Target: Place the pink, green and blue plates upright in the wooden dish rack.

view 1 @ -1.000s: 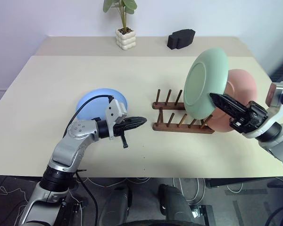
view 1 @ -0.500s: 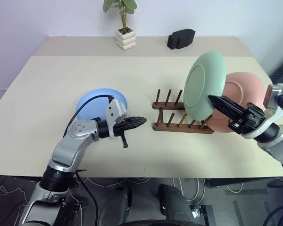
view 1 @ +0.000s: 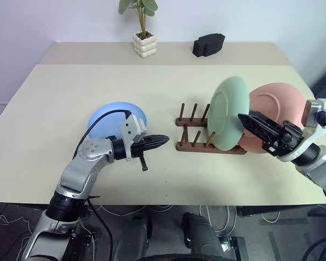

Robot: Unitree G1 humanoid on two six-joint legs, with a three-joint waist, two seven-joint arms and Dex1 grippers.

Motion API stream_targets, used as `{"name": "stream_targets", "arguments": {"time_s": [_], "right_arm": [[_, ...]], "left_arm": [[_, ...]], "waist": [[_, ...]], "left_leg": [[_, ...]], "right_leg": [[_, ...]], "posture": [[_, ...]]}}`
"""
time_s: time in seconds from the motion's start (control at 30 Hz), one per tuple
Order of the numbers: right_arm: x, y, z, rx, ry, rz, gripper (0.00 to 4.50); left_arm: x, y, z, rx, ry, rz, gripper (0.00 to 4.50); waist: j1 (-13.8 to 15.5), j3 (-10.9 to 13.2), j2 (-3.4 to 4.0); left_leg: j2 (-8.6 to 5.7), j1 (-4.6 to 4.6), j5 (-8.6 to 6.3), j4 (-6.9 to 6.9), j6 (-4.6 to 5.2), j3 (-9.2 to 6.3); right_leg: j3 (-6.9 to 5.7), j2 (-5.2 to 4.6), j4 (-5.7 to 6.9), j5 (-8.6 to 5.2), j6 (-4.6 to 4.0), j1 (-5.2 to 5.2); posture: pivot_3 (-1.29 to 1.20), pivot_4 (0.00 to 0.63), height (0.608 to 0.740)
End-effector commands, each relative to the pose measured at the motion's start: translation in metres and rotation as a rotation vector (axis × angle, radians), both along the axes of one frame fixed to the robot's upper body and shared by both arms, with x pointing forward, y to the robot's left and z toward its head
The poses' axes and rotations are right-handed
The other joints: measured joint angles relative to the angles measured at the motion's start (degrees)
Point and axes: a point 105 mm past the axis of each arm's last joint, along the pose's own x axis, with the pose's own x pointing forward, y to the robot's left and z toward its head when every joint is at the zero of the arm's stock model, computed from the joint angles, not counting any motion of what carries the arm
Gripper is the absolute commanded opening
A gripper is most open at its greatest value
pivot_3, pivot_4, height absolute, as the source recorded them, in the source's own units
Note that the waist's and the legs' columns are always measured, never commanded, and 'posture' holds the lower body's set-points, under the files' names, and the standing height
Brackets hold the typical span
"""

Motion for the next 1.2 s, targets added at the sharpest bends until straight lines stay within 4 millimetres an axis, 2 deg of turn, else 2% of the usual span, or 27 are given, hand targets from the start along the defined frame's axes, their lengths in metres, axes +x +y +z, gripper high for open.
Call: {"name": "stream_targets", "arguments": {"time_s": [0.03, 0.07, 0.2, 0.4, 0.53, 0.67, 0.73, 0.77, 0.87, 0.93, 1.0, 1.03, 1.07, 1.13, 1.2], "right_arm": [[-0.004, -0.004, 0.01, -0.011, -0.055, -0.019, 3.99], [-0.003, -0.004, 0.01, -0.014, -0.058, -0.03, 4.48], [0.0, -0.009, 0.016, -0.062, -0.117, -0.087, 4.48], [-0.002, -0.01, 0.039, -0.146, -0.217, -0.112, 4.48], [0.001, -0.014, 0.056, -0.271, -0.317, -0.171, 4.48], [0.002, -0.019, 0.088, -0.327, -0.45, -0.232, 4.48], [-0.002, 0.003, 0.107, -0.364, -0.546, -0.166, 4.5], [-0.003, 0.016, 0.11, -0.392, -0.574, -0.129, 4.5], [0.001, 0.052, 0.099, -0.471, -0.587, -0.015, 4.5], [0.007, 0.065, 0.093, -0.495, -0.578, 0.007, 4.5], [0.016, 0.082, 0.085, -0.5, -0.557, 0.028, 4.5], [0.021, 0.09, 0.081, -0.507, -0.561, 0.024, 4.5], [0.023, 0.097, 0.078, -0.512, -0.561, 0.024, 4.5], [0.025, 0.105, 0.073, -0.524, -0.555, 0.028, 4.5], [0.017, 0.114, 0.056, -0.572, -0.471, 0.167, 4.5]], "left_arm": [[-0.005, -0.006, 0.011, -0.011, -0.042, -0.029, 0.0], [-0.005, -0.005, 0.011, -0.01, -0.042, -0.029, 0.0], [-0.005, -0.004, 0.008, -0.007, -0.04, -0.028, 0.0], [-0.004, -0.004, 0.007, -0.007, -0.039, -0.029, 0.0], [-0.002, -0.005, 0.009, -0.01, -0.042, -0.027, 0.0], [0.005, 0.003, 0.016, -0.036, -0.052, 0.031, 0.0], [0.022, 0.02, 0.021, -0.033, -0.074, 0.15, 0.54], [0.03, 0.028, 0.025, -0.044, -0.081, 0.207, 0.85], [0.05, 0.059, 0.036, -0.053, -0.097, 0.378, 2.24], [0.057, 0.075, 0.038, -0.042, -0.095, 0.453, 3.28], [0.069, 0.108, 0.039, -0.006, -0.091, 0.62, 4.28], [0.075, 0.13, 0.039, -0.001, -0.059, 0.727, 4.46], [0.077, 0.147, 0.04, -0.009, -0.029, 0.806, 4.46], [0.077, 0.167, 0.039, -0.016, 0.036, 0.893, 4.46], [0.074, 0.18, 0.037, -0.007, 0.087, 0.957, 4.46]], "waist": [[0.0, 0.0, 0.0], [0.0, 0.0, 0.0], [0.0, 0.0, 0.0], [0.0, 0.0, 0.01], [0.0, 0.0, 0.01], [-0.1, 0.0, 0.02], [-0.1, 0.0, 0.02], [-0.3, 0.0, 0.04], [-0.4, 0.0, 0.0], [-0.4, 0.0, 0.0], [-0.3, 0.0, 0.01], [-0.4, 0.0, -0.01], [-0.6, 0.0, -0.01], [-0.5, 0.0, -0.03], [-0.1, 0.0, -0.03]], "left_leg": [[0.0, 0.0, 0.0, 0.0, 0.0, 0.0], [0.0, 0.0, 0.0, 0.0, 0.0, 0.0], [0.0, -0.01, 0.0, 0.0, 0.0, 0.0], [0.0, -0.04, 0.0, 0.01, 0.0, 0.02], [0.0, -0.05, 0.0, 0.0, 0.0, 0.01], [0.0, -0.16, 0.0, 0.03, 0.0, 0.03], [0.0, -0.26, 0.0, 0.03, 0.0, 0.03], [0.01, -0.32, 0.0, 0.04, 0.0, 0.06], [0.11, -0.58, 0.02, 0.06, 0.0, -0.02], [0.13, -0.67, 0.02, 0.04, 0.0, -0.09], [0.09, -0.74, 0.02, 0.04, 0.0, -0.07], [0.06, -0.76, 0.02, 0.06, 0.0, -0.04], [0.06, -0.78, 0.02, 0.08, -0.01, -0.01], [0.03, -0.79, 0.03, 0.09, -0.02, -0.04], [0.01, -0.8, 0.03, 0.08, -0.02, -0.06]], "right_leg": [[0.0, 0.0, 0.0, 0.0, 0.0, 0.0], [0.0, 0.0, 0.0, 0.0, 0.0, 0.0], [0.0, 0.0, 0.0, 0.0, 0.0, -0.01], [0.0, 0.0, 0.0, 0.0, 0.0, -0.04], [-0.01, 0.01, 0.01, 0.0, 0.0, -0.06], [-0.01, 0.0, 0.0, 0.0, 0.0, -0.16], [-0.01, 0.01, 0.03, 0.01, 0.0, -0.27], [0.0, 0.01, 0.06, 0.03, -0.01, -0.37], [-0.05, 0.14, 0.18, 0.08, -0.06, -0.72], [-0.11, 0.19, 0.18, 0.1, -0.03, -0.79], [-0.1, 0.14, 0.17, 0.18, 0.1, -0.86], [-0.09, 0.1, 0.16, 0.19, 0.12, -0.89], [-0.07, 0.1, 0.16, 0.2, 0.13, -0.91], [-0.08, 0.1, 0.18, 0.24, 0.18, -0.94], [-0.09, 0.08, 0.18, 0.23, 0.2, -0.94]], "posture": [[0.0, 0.15, 0.736], [0.0, 0.15, 0.736], [0.0, 0.15, 0.736], [0.0, 0.15, 0.736], [0.0, 0.15, 0.736], [0.0, 0.15, 0.736], [0.0, 0.15, 0.736], [0.0, 0.15, 0.736], [0.0, 0.15, 0.736], [0.0, 0.15, 0.736], [0.0, 0.15, 0.736], [0.0, 0.15, 0.736], [0.0, 0.15, 0.736], [0.0, 0.15, 0.736], [0.0, 0.15, 0.736]]}}
